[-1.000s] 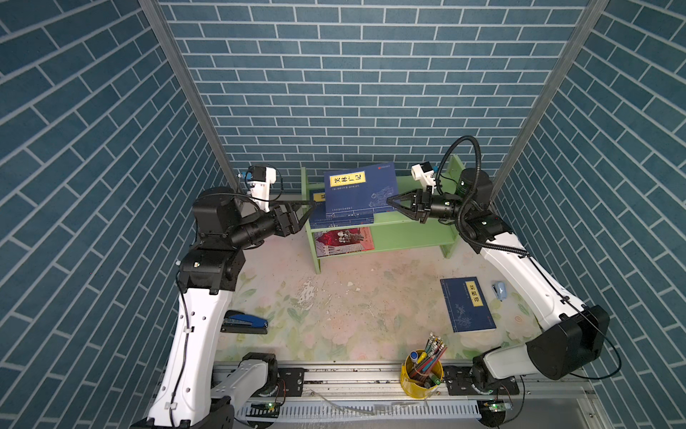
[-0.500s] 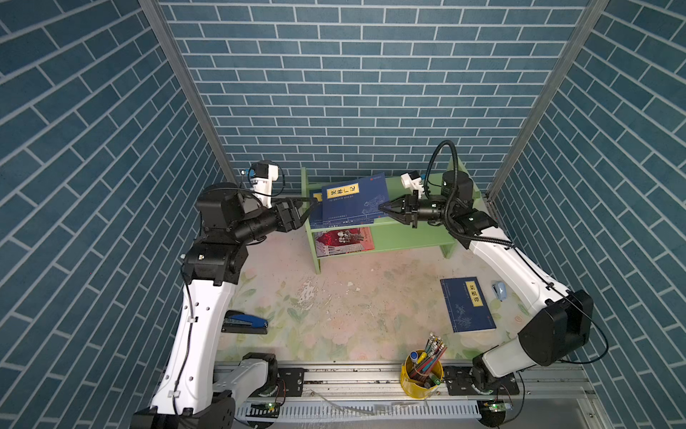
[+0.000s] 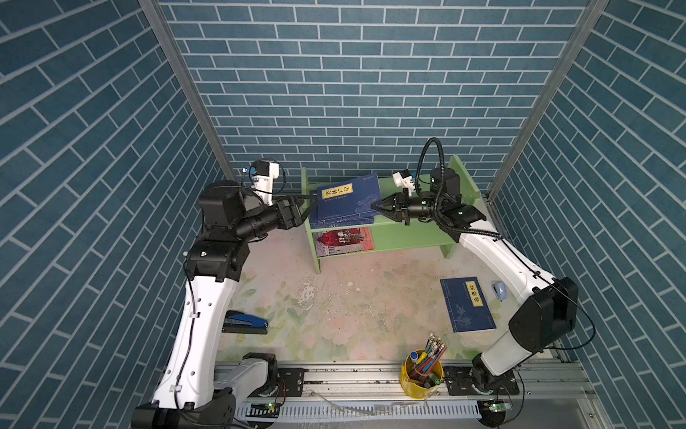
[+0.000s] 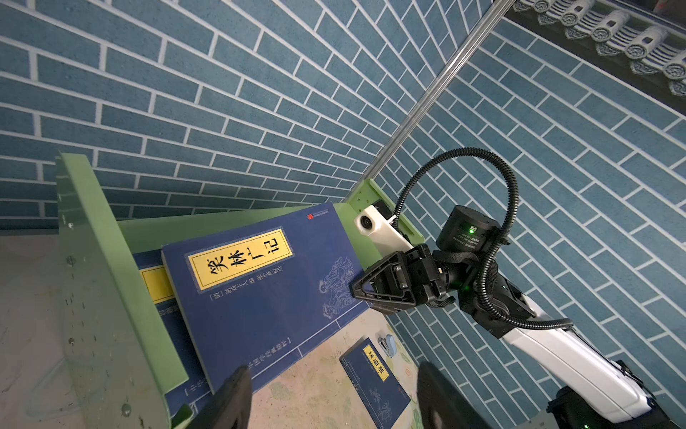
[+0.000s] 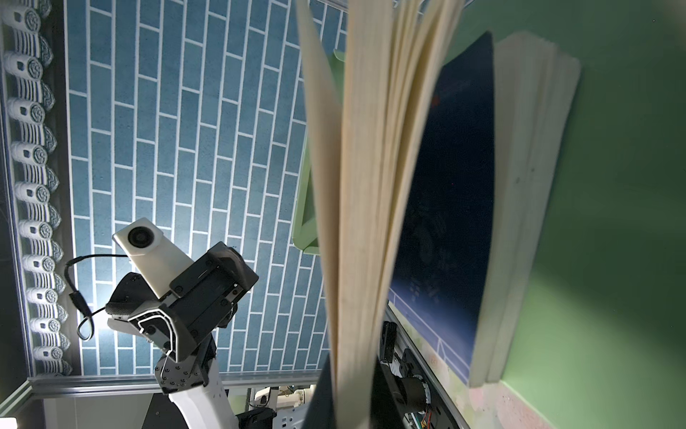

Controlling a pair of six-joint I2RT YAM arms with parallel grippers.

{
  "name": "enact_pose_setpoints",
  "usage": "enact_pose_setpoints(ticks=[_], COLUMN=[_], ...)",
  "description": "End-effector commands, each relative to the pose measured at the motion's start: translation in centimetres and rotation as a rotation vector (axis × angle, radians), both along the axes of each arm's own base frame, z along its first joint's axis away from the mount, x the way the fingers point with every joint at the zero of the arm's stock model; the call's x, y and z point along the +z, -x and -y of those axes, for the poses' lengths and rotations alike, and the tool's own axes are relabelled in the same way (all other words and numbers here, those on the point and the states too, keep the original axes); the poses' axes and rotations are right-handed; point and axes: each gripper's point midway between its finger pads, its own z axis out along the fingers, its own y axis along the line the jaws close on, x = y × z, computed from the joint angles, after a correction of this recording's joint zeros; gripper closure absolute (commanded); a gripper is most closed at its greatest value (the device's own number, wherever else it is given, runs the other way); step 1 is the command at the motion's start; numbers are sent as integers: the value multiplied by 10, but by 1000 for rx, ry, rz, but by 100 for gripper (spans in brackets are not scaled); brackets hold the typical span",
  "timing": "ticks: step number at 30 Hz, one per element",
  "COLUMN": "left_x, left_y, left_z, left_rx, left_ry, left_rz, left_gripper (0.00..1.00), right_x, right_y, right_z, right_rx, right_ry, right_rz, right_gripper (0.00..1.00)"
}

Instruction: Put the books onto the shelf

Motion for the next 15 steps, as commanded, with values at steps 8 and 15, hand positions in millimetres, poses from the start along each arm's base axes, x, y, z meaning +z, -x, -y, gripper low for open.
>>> enact_pose_setpoints(ticks=[8, 15], left_x=[0, 0], left_y=[-1, -1], left_z=[2, 2], left_rx=[-20, -23], left_ry=[11, 21], left_rz=[14, 10], left_gripper=[28, 28], right_x=[14, 9], right_y=[-1, -3], right_z=[-4, -9], right_rx=[-8, -18], right_ry=[5, 20], right_rz=[84, 70], right_gripper=[100, 100])
